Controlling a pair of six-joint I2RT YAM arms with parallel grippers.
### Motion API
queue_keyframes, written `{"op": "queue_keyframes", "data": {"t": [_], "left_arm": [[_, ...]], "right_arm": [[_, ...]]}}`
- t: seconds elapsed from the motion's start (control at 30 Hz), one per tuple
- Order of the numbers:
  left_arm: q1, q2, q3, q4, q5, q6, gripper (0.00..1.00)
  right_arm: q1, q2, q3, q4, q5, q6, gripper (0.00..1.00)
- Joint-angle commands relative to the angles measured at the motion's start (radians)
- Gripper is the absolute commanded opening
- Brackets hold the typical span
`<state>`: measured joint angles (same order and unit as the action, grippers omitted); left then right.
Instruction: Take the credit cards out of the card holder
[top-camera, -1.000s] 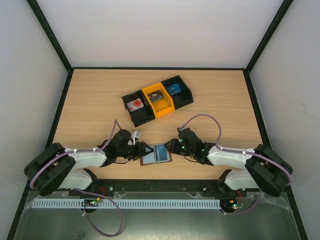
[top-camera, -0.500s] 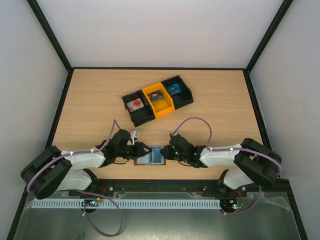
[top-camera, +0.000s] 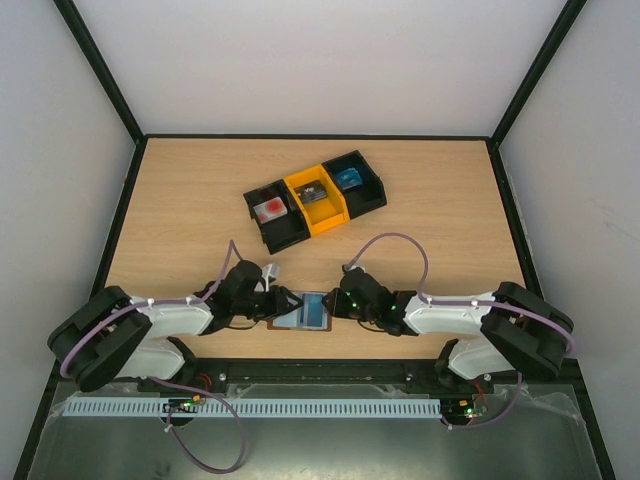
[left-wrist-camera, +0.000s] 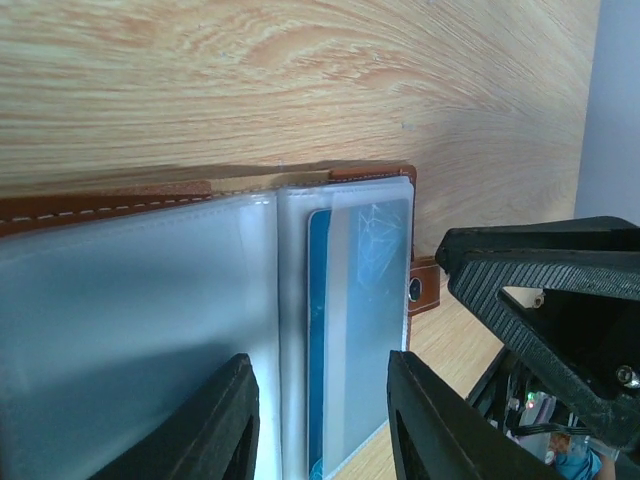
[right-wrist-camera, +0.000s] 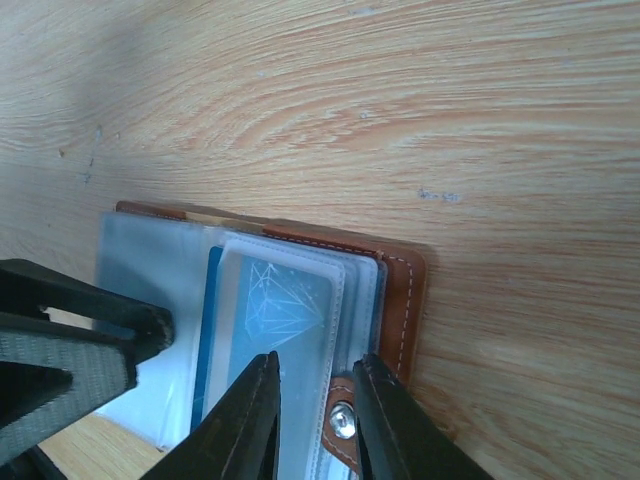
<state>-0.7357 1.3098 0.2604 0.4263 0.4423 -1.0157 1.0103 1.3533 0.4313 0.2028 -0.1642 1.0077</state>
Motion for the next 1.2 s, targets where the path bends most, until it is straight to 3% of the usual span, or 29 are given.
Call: {"op": "queue_keyframes", "data": {"t": [0.0,0.27,0.57,0.77,1.0,1.17], "left_arm": [[-0.002,0.032,-0.018,0.071,0.026,-0.003,0.38],[-0.002,0.053,-0.017,0.079,0.034,0.000,0.35],[-0.002,0.069,-0.029,0.097,0.049,0.001,0.30],[-0.002,0.088,-0.033,0.163,0.081,-0.030,0.27],[-0.002,0.115,-0.018,0.181,0.104,-0.046,0.15],[0.005,0.116,-0.003,0.151,0.107,-0.031,0.14]], "right_arm": [[0.014,-0.009,0.013,-0.003,-0.001,0.041,0.21],[0.051,0.063,0.033,0.034,-0.013,0.047,0.18],[0.062,0.119,-0.013,0.077,-0.001,0.064,0.06],[0.068,0.127,-0.018,0.085,0.001,0.068,0.06],[0.070,0.143,-0.021,0.095,-0.004,0.060,0.06],[0.070,0.155,-0.026,0.104,-0.013,0.049,0.06]]}}
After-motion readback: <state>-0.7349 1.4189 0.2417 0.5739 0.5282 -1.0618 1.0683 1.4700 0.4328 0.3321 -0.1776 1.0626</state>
